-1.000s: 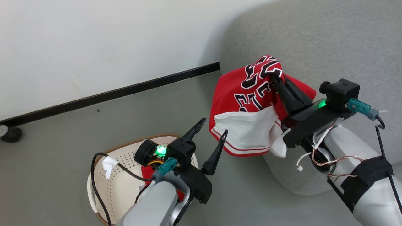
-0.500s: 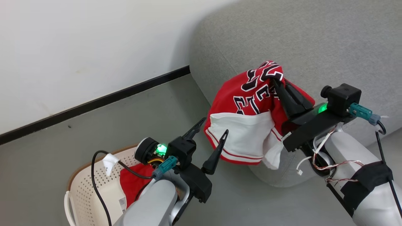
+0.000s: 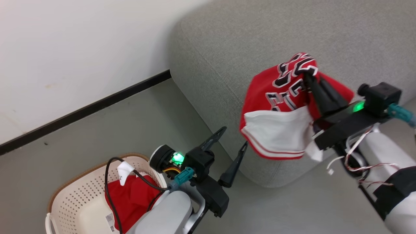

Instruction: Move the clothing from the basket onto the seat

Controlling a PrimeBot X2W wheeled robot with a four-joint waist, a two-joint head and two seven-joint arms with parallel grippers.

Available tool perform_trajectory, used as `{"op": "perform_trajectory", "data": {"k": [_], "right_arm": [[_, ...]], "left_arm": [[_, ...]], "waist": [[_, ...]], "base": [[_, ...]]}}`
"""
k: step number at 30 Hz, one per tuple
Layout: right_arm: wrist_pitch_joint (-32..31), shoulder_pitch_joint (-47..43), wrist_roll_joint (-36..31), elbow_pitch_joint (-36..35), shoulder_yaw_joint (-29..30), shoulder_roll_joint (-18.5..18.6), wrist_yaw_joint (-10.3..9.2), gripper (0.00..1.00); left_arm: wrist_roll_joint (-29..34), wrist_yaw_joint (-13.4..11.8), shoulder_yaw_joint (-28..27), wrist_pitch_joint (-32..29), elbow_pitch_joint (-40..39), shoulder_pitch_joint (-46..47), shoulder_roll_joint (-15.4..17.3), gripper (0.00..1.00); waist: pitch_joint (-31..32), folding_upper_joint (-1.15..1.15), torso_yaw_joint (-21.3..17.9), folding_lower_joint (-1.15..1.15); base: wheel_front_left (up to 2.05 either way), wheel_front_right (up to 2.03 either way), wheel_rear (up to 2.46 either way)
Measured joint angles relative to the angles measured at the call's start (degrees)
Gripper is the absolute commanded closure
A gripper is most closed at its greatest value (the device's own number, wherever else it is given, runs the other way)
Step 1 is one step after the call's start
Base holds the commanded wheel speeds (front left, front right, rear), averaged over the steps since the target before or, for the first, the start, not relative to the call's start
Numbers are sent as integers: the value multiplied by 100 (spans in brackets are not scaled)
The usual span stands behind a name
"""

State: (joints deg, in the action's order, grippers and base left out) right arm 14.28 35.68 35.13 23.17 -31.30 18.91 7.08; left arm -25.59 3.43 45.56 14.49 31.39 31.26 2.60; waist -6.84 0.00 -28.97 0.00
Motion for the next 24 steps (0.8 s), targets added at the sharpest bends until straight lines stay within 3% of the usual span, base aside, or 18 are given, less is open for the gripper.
{"op": "perform_trajectory", "data": {"k": [12,24], "right_arm": [[1,889,-83,196,896,942,0,100],[1,1777,89,534,1270,1616,1,100]], "left_arm": [[-209,-301,446,0,-135,219,16,0],[-210,-544,850,0,-208,631,38,0]], "waist": [[-526,-1,106,-1],[-1244,-1,367,-1]], "base": [[0,0,0],[0,0,0]]}}
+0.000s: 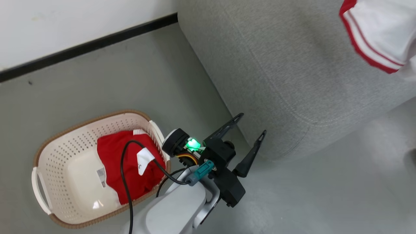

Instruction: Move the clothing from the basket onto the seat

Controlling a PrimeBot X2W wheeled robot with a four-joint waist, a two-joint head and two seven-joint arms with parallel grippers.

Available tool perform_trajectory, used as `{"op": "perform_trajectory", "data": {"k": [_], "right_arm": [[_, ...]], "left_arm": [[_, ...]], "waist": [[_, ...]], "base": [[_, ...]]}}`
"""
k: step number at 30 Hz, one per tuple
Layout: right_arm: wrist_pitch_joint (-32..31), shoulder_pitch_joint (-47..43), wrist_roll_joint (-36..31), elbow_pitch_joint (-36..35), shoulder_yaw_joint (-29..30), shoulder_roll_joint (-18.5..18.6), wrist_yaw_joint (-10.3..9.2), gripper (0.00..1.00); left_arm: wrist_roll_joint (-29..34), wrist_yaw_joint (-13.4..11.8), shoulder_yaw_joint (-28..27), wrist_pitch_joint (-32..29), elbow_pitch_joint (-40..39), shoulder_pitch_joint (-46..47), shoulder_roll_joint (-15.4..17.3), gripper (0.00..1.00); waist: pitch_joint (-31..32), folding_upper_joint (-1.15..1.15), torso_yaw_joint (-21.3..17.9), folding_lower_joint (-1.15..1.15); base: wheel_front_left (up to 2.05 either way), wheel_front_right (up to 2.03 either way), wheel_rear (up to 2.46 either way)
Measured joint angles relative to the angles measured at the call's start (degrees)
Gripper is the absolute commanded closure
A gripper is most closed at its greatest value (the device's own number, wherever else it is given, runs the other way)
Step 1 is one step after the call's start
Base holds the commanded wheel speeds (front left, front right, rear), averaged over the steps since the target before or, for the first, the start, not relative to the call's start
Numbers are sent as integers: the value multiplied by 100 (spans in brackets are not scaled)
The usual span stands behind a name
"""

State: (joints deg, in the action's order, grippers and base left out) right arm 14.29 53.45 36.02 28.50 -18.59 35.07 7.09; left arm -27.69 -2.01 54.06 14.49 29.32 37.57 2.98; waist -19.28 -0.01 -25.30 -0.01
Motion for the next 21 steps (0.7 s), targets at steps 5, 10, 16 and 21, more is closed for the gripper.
{"op": "perform_trajectory", "data": {"k": [5,10,16,21], "right_arm": [[1,201,166,247,242,294,4,100],[42,538,207,332,387,567,4,100],[42,1150,211,474,378,725,5,100],[42,1569,211,700,449,1069,5,100]], "left_arm": [[-35,-55,270,0,-112,258,18,0],[-57,-164,410,0,-158,628,18,0],[-104,-257,617,0,-156,866,30,0],[-143,-312,781,0,-158,1028,33,0]], "waist": [[-373,0,148,0],[-751,0,322,0],[-1197,0,539,-1],[-1545,0,724,-1]], "base": [[0,0,0],[0,0,0],[0,0,0],[0,0,0]]}}
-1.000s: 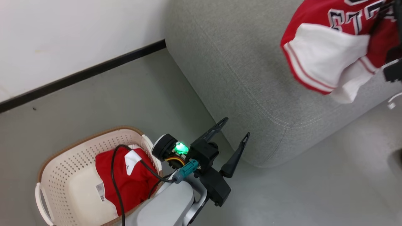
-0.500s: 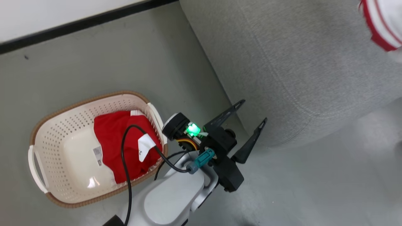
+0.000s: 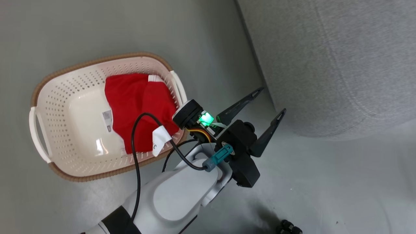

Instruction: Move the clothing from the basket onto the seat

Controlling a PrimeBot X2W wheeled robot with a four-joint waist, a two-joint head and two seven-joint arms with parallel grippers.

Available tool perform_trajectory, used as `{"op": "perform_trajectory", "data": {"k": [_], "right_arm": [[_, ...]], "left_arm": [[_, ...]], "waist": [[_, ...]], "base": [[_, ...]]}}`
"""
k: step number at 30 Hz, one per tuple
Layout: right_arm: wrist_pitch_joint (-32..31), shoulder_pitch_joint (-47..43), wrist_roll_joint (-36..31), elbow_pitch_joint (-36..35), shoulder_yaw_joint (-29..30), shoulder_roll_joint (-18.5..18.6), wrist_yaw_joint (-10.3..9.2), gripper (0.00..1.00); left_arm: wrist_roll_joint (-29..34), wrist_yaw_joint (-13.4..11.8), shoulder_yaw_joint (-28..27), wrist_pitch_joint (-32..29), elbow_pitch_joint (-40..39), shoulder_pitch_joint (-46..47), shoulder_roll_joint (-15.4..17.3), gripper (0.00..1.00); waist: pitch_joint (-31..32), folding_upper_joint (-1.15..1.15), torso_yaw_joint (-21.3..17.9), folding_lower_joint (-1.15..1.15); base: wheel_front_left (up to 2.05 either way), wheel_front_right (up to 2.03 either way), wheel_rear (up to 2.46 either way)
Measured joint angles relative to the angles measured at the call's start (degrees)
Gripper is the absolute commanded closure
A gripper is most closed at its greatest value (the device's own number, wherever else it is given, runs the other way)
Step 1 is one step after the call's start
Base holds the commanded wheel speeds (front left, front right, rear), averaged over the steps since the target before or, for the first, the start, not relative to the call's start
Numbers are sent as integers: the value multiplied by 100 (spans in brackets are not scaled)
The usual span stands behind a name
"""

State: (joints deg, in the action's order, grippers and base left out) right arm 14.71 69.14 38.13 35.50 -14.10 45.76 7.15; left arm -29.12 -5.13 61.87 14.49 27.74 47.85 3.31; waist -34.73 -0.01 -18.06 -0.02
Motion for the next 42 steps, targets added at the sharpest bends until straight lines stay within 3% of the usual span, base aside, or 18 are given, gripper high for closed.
{"op": "perform_trajectory", "data": {"k": [16,21,28,29,30,35,42], "right_arm": [[1,344,-45,1553,597,539,0,100],[1,380,-87,1794,535,392,0,100],[0,107,-29,2259,222,-180,0,99],[0,36,-27,2296,177,-178,0,69],[0,-15,-27,2323,155,-165,0,0],[1,-237,-30,2204,16,-107,0,0],[0,-915,-37,1851,-204,-304,0,0]], "left_arm": [[-133,-143,277,0,-26,409,3,0],[-167,-149,342,0,-24,493,4,0],[-264,-152,360,0,-44,513,5,0],[-286,-153,365,0,-58,513,4,0],[-303,-162,366,0,-68,513,-1,0],[-354,-194,335,0,-64,513,-4,0],[-414,-194,116,0,32,466,-8,0]], "waist": [[-899,0,596,1],[-1018,0,743,1],[-942,0,860,1],[-915,1,872,2],[-887,1,883,2],[-719,2,934,2],[-366,2,975,2]], "base": [[0,0,0],[0,0,0],[0,0,0],[0,0,0],[0,0,0],[0,0,0],[0,0,0]]}}
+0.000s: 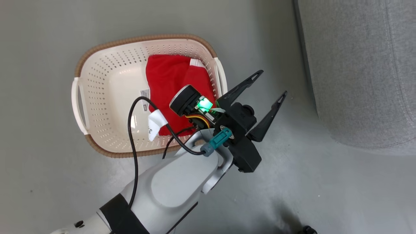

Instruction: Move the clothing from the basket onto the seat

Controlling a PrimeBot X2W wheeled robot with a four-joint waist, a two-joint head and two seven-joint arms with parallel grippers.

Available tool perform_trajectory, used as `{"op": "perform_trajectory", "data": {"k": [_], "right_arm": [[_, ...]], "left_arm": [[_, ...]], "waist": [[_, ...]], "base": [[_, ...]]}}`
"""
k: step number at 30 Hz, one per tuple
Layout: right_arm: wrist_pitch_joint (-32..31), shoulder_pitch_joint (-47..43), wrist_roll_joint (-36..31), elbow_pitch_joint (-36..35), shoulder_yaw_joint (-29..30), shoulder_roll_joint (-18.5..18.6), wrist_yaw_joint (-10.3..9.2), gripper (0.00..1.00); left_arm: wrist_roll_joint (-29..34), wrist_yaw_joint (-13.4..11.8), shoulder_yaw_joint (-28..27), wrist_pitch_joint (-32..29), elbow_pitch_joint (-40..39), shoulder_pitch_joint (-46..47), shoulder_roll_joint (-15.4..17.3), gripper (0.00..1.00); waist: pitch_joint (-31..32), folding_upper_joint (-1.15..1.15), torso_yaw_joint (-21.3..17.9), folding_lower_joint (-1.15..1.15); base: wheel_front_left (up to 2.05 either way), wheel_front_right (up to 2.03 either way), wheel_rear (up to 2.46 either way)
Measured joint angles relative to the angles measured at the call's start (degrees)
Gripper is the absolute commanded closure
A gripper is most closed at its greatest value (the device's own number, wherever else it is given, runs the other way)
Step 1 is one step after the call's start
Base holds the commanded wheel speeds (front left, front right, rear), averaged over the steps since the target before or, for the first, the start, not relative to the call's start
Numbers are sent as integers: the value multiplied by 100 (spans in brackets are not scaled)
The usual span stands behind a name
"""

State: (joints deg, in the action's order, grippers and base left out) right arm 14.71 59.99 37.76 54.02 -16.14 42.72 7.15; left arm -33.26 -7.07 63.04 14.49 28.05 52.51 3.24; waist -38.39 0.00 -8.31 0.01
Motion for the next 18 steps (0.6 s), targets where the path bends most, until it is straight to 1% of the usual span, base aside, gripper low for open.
{"op": "perform_trajectory", "data": {"k": [10,15,18], "right_arm": [[0,-842,-100,-872,-343,-220,0,0],[0,-1241,-89,-1317,-450,-378,0,0],[-1,-1482,-87,-1510,-495,-538,0,0]], "left_arm": [[-209,-1,-448,0,155,-445,-15,0],[-244,-1,-914,0,338,-789,-25,0],[-245,-2,-1132,0,407,-969,-29,0]], "waist": [[684,0,79,0],[1064,0,172,1],[1289,0,250,1]], "base": [[0,0,0],[0,0,0],[0,0,0]]}}
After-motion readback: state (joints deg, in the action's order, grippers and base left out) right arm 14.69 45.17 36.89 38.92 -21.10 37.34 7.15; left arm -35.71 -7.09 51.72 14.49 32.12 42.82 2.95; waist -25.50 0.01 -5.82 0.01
